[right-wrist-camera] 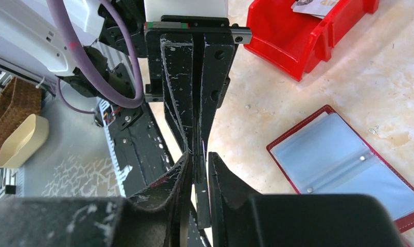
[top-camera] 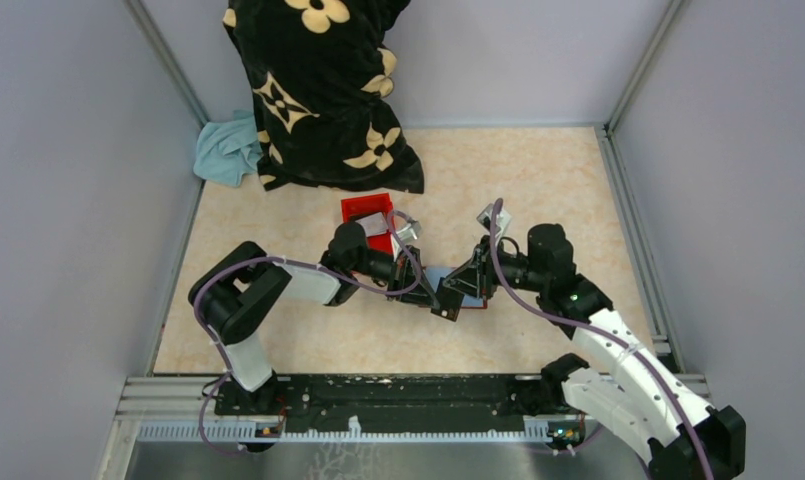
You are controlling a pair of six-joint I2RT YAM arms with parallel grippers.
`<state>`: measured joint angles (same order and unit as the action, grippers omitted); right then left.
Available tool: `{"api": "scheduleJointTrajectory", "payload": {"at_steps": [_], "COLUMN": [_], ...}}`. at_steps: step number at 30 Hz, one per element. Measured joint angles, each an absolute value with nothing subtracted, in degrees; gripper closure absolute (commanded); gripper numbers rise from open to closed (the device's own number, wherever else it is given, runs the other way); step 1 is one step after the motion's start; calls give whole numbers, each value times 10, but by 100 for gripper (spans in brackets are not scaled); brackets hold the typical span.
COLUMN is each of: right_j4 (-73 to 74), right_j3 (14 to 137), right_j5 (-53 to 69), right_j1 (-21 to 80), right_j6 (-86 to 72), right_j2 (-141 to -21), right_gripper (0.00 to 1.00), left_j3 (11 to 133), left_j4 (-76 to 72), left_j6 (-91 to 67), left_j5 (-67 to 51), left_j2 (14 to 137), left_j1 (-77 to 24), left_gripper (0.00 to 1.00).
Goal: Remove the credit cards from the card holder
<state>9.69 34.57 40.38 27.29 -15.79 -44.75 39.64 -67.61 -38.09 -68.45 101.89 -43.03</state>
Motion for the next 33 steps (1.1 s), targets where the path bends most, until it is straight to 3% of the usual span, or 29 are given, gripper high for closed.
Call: {"api": "scheduleJointTrajectory", "payload": {"at_steps": [6,11,14,19,22,26,33], "right_j4": [99,105,107,107,108,107,52], "right_j3": [346,346,346,346,346,346,345], "right_j5": [410,412,410,394,374,334,237], "right_j1": [278,287,287,287,288,288,288], "right_j6": [-154,-149,-147,-147,-148,-153,-186], "right_j2": [-455,-466,-468,-468,-468,-468,-492], "right_gripper": [84,99,100,100,100,100,100], "left_j3": [396,396,396,393,390,388,354], "left_j4": [-671,-670,-670,-660,-637,-560,-434], "left_j6": [-376,-374,-374,-368,-349,-296,-236], "left_j5": [-684,-681,-681,-668,-644,-575,-347], "left_j2": [1019,1019,1019,1009,992,947,846], "left_j1": [-430,-429,-429,-425,-421,-419,-408], "left_gripper": [100,100,100,68,57,52,55]}}
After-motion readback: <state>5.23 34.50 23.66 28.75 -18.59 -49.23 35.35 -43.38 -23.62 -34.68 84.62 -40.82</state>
